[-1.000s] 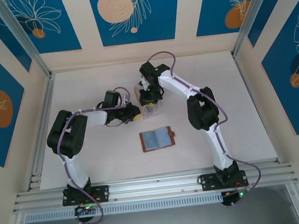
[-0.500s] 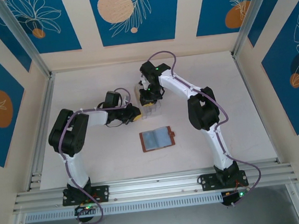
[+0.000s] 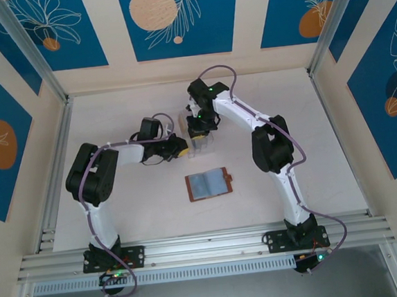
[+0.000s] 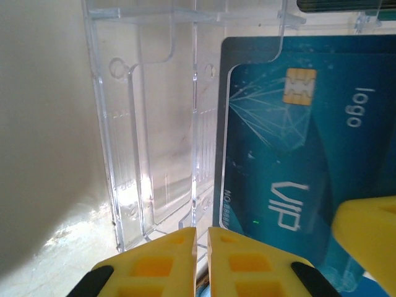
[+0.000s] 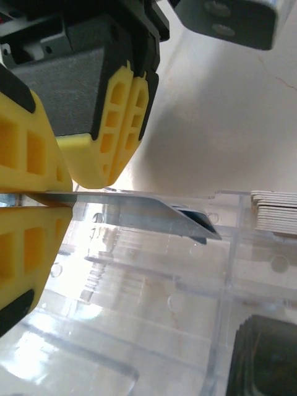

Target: Put the credit cards into the card holder

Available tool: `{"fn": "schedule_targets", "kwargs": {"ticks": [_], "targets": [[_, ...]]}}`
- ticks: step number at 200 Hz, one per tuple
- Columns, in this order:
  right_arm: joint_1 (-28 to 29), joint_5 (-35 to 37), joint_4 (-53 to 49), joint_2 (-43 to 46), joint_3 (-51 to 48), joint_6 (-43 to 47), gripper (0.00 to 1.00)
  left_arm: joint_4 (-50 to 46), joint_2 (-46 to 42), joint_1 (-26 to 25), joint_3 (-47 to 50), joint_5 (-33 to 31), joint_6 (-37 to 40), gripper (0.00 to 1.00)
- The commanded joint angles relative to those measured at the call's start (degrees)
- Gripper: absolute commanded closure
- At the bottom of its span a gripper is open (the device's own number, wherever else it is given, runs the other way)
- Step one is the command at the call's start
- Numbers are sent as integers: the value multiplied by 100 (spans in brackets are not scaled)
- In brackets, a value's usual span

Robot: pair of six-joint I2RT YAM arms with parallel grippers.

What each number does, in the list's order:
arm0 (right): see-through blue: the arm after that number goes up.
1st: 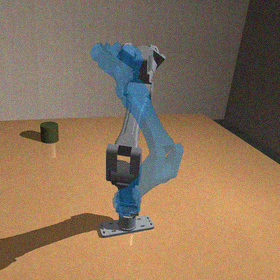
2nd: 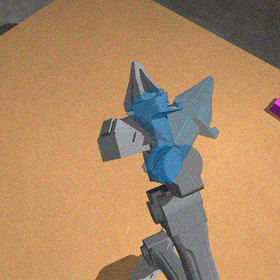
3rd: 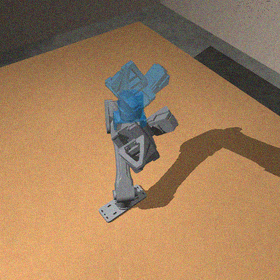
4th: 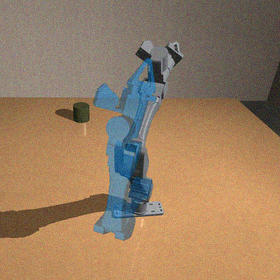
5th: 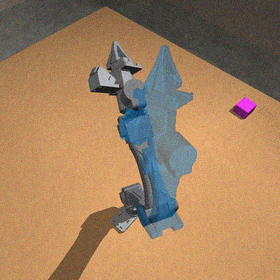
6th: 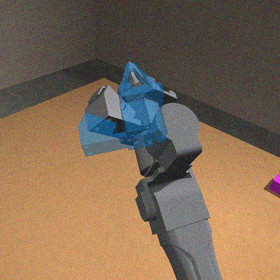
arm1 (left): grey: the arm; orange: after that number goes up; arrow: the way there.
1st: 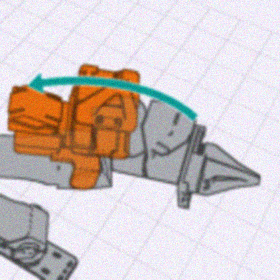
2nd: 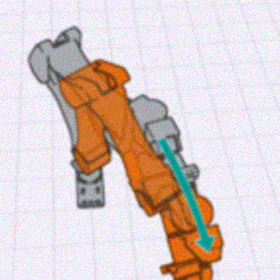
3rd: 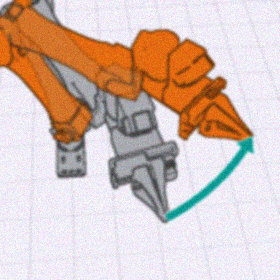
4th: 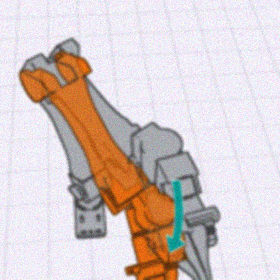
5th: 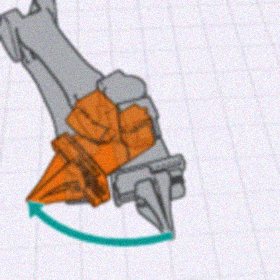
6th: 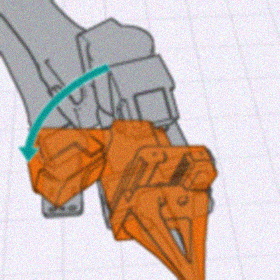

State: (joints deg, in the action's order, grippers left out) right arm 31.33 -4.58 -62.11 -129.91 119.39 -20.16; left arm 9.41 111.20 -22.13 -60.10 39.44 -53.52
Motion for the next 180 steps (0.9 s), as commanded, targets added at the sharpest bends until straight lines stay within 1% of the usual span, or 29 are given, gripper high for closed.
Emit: {"fn": "schedule_targets", "kwargs": {"ticks": [1,47,126,156,180], "targets": [[-20,-2,-144,329,-45,-57,89,-123,104,42,-267,118,84,88],[-97,9,-196,344,-109,-59,91,-346,176,-32,-587,73,135,88],[-137,-52,-249,308,-167,-100,91,-534,636,-250,-1176,-2,166,89],[-144,-91,-249,333,-189,-77,86,-608,772,-291,-1211,-62,187,90],[-151,-182,-215,371,-188,-67,79,-703,798,-301,-1173,-151,278,90]]}}
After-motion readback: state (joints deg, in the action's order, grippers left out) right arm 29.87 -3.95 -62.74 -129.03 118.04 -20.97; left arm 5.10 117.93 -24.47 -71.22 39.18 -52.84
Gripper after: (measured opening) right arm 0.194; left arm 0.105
